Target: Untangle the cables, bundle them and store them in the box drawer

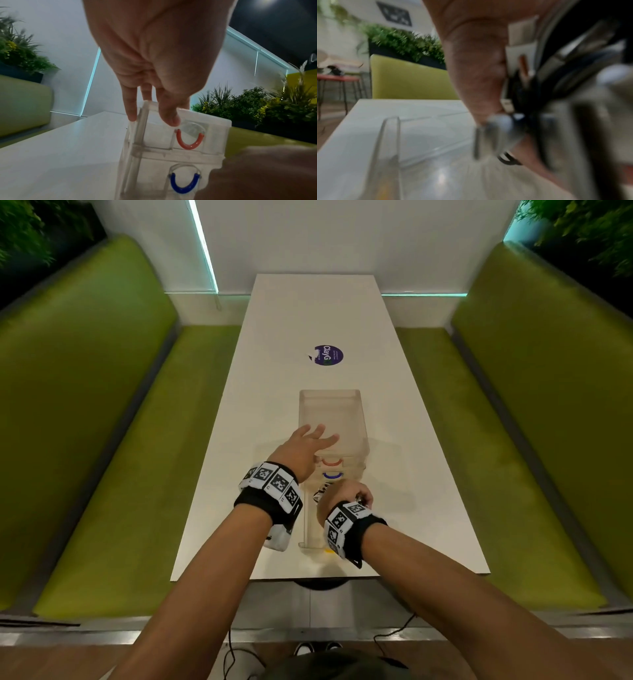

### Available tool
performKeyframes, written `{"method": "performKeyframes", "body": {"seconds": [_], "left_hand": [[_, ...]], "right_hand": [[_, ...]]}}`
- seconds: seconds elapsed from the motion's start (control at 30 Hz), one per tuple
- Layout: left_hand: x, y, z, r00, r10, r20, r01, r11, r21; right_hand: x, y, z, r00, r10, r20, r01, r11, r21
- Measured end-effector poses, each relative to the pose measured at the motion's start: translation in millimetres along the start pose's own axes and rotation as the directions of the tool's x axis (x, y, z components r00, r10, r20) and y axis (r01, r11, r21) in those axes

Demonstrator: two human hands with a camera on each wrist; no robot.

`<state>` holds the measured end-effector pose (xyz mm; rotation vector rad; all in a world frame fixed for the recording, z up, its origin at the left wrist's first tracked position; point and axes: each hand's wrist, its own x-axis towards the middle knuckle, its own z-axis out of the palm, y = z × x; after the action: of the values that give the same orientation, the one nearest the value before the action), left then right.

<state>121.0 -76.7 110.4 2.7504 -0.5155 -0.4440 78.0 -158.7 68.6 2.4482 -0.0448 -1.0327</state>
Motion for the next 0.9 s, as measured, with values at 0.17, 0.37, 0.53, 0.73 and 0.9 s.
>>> {"method": "performKeyframes", "body": {"seconds": [0.17,0.37,0.53,0.73,0.9], "left_hand": [[-2,4,1,0.999,-0.002,-0.038,0.002,1.000,0.013],[-2,10,-5,0.999,-0.025,-0.031,0.029,0.993,0.117],[-1,10,-11,0.999,-0.044,-0.010,0.045,0.985,0.168],[-3,7,-11,0.996,-0.087,-0.013,0.088,0.977,0.196],[-1,6,-11,0.994,-0.104,-0.025,0.107,0.968,0.226]], "right_hand": [[6,2,-8,0.998,-0.056,0.018,0.053,0.992,0.111],[30,11,8,0.971,-0.040,-0.235,0.155,0.856,0.493],[31,-6,34,0.926,0.272,-0.263,0.095,0.505,0.858],[34,-23,46,0.901,0.299,-0.315,0.129,0.508,0.851],[41,20,55,0.939,-0.140,-0.315,0.344,0.399,0.850]]}}
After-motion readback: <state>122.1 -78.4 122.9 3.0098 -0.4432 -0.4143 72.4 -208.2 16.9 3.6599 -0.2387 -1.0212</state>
